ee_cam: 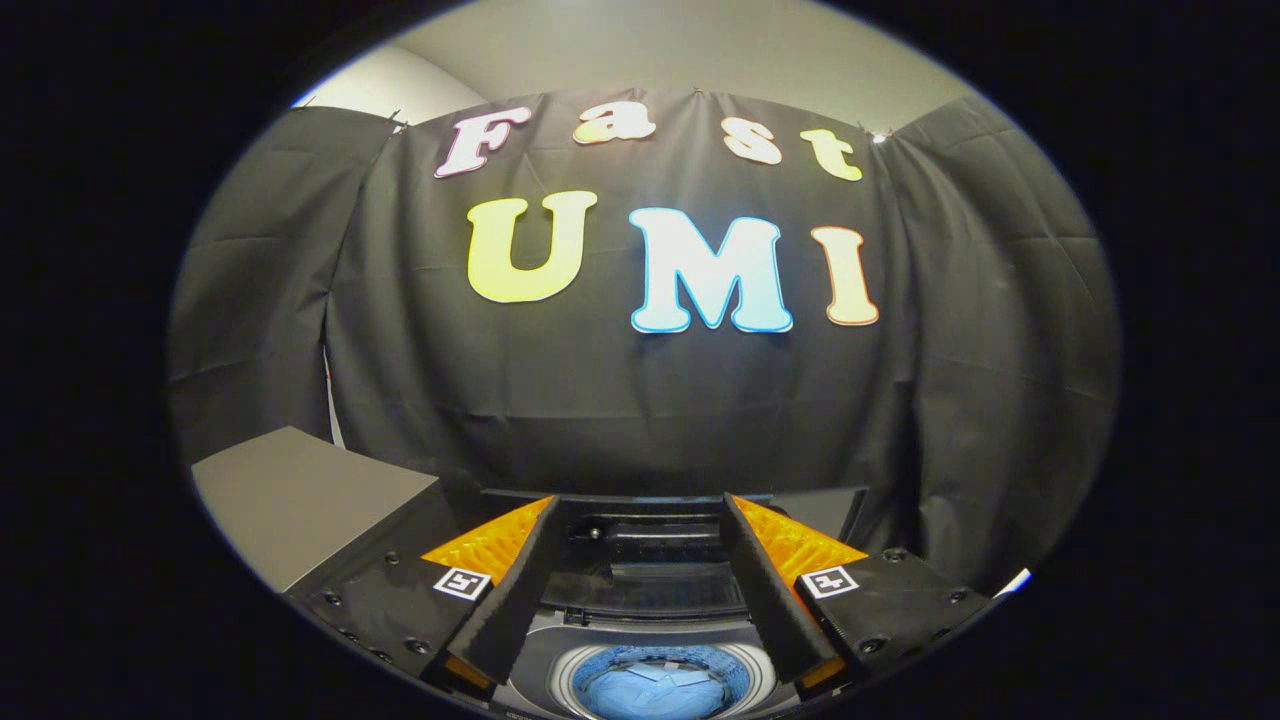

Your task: Put the clothes into the washing machine and then close the washing machine lid.

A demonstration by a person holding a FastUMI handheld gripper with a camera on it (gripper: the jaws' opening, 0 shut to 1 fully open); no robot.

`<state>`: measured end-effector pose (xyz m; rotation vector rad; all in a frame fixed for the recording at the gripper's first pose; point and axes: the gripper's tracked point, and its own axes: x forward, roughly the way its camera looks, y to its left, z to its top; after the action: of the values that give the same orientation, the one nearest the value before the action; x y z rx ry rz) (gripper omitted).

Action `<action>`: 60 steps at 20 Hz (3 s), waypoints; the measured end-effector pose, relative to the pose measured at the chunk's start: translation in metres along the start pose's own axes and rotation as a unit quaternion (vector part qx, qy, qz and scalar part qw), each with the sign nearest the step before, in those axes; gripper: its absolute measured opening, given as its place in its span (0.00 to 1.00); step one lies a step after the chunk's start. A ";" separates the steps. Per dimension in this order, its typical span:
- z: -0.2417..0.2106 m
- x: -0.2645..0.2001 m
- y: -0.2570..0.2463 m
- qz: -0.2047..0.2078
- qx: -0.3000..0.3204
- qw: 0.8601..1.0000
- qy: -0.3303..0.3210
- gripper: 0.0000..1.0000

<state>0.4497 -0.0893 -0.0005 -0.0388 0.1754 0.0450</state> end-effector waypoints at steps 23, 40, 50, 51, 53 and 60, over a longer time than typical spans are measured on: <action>-0.019 0.142 -0.017 -0.019 0.006 0.997 0.078 0.99; -0.040 0.114 -0.024 -0.029 0.019 0.995 0.092 0.99; -0.050 0.067 -0.022 -0.024 0.015 0.997 0.078 0.99; -0.051 0.063 -0.022 -0.024 0.016 0.996 0.079 0.99; -0.053 0.056 -0.022 -0.025 0.017 0.996 0.079 0.99; -0.066 0.029 -0.020 -0.022 0.018 0.997 0.077 0.99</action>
<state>0.4676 -0.1104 -0.0700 -0.0101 0.3286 -0.0059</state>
